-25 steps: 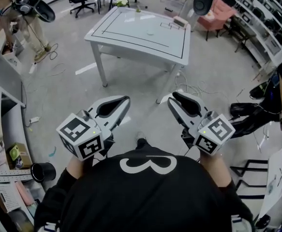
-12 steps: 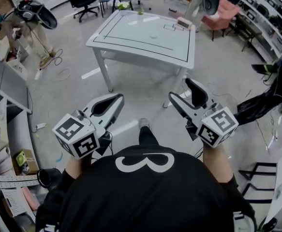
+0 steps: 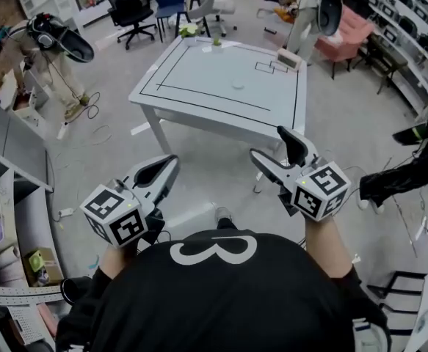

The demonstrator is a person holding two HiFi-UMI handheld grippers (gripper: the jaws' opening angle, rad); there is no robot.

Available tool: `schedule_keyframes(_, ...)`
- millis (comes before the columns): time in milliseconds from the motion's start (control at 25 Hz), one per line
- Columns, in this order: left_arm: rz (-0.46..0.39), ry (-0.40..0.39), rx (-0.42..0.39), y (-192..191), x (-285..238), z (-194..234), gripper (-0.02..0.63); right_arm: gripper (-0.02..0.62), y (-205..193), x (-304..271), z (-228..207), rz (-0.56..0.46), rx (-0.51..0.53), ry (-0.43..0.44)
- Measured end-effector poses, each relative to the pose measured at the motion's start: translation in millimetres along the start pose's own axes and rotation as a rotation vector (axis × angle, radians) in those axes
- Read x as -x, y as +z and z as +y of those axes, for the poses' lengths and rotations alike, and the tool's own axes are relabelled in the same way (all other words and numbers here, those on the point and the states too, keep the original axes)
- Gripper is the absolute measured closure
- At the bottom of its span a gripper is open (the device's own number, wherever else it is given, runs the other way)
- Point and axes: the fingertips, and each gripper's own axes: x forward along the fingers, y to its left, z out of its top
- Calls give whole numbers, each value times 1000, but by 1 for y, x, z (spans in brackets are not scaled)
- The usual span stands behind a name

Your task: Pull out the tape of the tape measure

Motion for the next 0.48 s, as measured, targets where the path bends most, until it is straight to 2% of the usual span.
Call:
schedule_keyframes(280, 26, 30, 17, 27, -97, 73, 603, 232, -5, -75, -105, 59, -38, 8)
schedule_keyframes(480, 42, 71, 73, 34, -162, 136, 603, 230, -24, -131, -170, 135, -53, 17)
